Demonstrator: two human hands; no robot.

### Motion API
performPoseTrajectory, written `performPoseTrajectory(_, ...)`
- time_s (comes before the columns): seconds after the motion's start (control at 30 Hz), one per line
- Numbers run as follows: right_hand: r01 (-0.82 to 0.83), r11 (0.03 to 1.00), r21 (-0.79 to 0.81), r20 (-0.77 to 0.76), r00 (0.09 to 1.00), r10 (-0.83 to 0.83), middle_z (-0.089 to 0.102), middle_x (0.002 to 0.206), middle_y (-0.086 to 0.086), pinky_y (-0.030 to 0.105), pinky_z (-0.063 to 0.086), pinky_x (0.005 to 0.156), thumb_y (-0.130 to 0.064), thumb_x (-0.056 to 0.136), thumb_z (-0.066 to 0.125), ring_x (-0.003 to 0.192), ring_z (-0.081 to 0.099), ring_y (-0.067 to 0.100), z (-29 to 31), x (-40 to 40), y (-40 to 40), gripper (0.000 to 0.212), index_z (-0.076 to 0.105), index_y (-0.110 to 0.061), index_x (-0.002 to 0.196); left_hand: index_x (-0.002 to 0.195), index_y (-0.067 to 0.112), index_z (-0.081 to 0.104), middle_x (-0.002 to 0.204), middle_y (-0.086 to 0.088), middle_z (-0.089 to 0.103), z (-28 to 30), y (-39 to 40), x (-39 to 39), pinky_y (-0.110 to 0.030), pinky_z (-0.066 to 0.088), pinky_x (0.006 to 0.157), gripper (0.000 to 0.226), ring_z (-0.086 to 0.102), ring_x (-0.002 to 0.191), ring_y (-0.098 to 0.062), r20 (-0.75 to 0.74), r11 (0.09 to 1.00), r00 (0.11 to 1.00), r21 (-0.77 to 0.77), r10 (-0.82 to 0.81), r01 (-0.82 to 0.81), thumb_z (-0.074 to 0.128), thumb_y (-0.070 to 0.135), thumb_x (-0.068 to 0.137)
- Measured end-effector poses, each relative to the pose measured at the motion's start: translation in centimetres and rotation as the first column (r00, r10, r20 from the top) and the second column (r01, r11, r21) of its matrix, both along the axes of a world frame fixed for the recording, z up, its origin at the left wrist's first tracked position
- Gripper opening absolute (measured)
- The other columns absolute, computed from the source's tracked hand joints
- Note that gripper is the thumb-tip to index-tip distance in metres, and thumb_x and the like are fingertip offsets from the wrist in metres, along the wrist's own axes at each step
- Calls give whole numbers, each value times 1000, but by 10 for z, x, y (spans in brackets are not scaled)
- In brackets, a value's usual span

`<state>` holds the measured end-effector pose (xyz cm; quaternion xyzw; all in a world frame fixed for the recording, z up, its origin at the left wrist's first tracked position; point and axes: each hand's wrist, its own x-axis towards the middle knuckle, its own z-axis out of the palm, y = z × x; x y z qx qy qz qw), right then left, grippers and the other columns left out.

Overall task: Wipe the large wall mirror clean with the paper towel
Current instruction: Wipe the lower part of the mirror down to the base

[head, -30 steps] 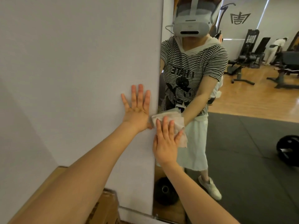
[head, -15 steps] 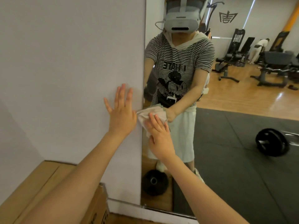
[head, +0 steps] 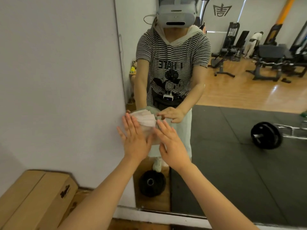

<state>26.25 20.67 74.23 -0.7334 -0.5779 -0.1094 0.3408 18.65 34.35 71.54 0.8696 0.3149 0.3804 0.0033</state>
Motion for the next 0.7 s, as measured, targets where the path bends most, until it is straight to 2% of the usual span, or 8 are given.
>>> performPoseTrajectory(0.07, 141, 987, 72, 169, 974, -152, 17, 159, 2, 45, 11, 120, -15, 84, 34, 148, 8, 18, -2, 15, -20, 64, 30, -16, 149, 147, -9, 2, 153, -34, 13, 5, -5, 11, -61, 6, 111, 90, 2, 144, -38, 74, 999, 997, -36, 15, -13, 17, 62, 95)
performPoseTrajectory(0.13, 299, 944, 139, 293, 898, -328, 18, 158, 5, 43, 4, 120, -13, 83, 36, 148, 9, 23, 0, 32, -39, 66, 27, -13, 148, 146, -11, 0, 154, -35, 11, 13, -4, 24, -59, 5, 114, 90, 0, 144, -39, 153, 999, 988, -46, 26, -19, 27, 57, 94)
performPoseTrajectory(0.23, 490, 844, 217, 330, 777, -536, 24, 157, 9, 42, -5, 118, -15, 85, 35, 149, 4, 21, 4, 62, -65, 64, 26, -9, 148, 145, -14, 7, 149, -39, 20, 20, 3, 38, -49, -4, 117, 83, 9, 141, -46, 238, 999, 971, 46, 15, -26, 28, 51, 98)
performPoseTrajectory(0.33, 533, 804, 264, 405, 695, -594, 27, 155, 10, 47, -2, 116, -16, 86, 35, 145, 13, 26, 4, 93, -85, 61, 29, -9, 146, 143, -11, 16, 147, -37, 23, 12, 12, 44, -45, -12, 117, 74, 15, 136, -46, 280, 977, 960, 210, -28, -33, 19, 51, 102)
performPoseTrajectory(0.43, 484, 821, 303, 515, 641, -568, 27, 152, 9, 49, 1, 115, -19, 91, 38, 143, 11, 22, -1, 113, -85, 56, 31, -10, 145, 145, 0, 15, 145, -23, 18, 2, 18, 46, -43, -12, 118, 67, 20, 133, -45, 334, 947, 938, 320, -95, -18, 28, 50, 102)
performPoseTrajectory(0.57, 463, 788, 405, 514, 598, -615, 23, 152, 11, 47, -5, 116, -21, 91, 40, 149, -5, 14, -12, 127, -73, 58, 28, -12, 147, 142, 0, 22, 137, -15, 22, -2, 19, 46, -38, -3, 121, 71, 25, 129, -41, 465, 961, 877, 278, -123, -13, 39, 54, 99)
performPoseTrajectory(0.63, 444, 779, 444, 538, 563, -627, 4, 163, 4, 47, -9, 116, -23, 91, 39, 149, -7, 13, -16, 133, -70, 69, 14, -17, 155, 139, 2, 28, 133, -12, 25, -5, 17, 48, -48, 15, 120, 67, 29, 124, -39, 517, 971, 848, 237, -121, -6, 44, 52, 97)
performPoseTrajectory(0.7, 419, 776, 471, 576, 521, -630, -8, 163, -2, 47, -10, 116, -26, 96, 32, 149, -6, 15, -19, 139, -67, 67, 3, -19, 156, 136, 6, 31, 130, -10, 27, -6, 14, 48, -58, 34, 108, 64, 32, 120, -36, 561, 979, 818, 203, -130, 17, 50, 51, 95)
